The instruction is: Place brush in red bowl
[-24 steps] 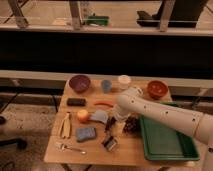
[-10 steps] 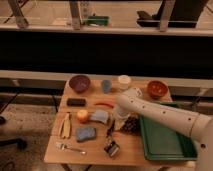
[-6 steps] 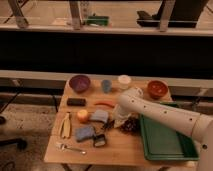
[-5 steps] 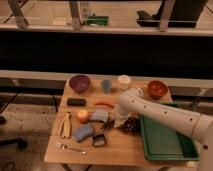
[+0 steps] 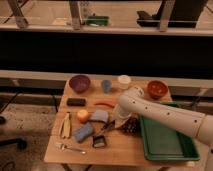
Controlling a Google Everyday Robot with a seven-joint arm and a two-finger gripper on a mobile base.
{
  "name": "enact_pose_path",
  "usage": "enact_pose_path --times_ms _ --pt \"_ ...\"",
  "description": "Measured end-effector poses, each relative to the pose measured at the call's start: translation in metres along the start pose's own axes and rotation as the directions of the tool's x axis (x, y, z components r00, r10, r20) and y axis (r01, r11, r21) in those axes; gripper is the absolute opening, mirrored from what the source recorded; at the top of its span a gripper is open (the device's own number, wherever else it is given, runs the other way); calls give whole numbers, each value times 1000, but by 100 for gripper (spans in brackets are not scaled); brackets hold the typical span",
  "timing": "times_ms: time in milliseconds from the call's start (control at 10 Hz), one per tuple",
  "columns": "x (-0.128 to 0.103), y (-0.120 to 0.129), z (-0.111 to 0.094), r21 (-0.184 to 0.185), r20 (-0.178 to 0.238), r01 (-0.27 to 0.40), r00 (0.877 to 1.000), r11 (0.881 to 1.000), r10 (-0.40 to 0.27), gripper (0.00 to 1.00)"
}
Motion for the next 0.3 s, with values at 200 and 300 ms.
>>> enact_pose_path --times_ms 200,300 --pt "-1 1 -7 17 -18 5 1000 1000 -5 0" --pt "-1 2 -14 31 -28 7 1000 999 -6 0"
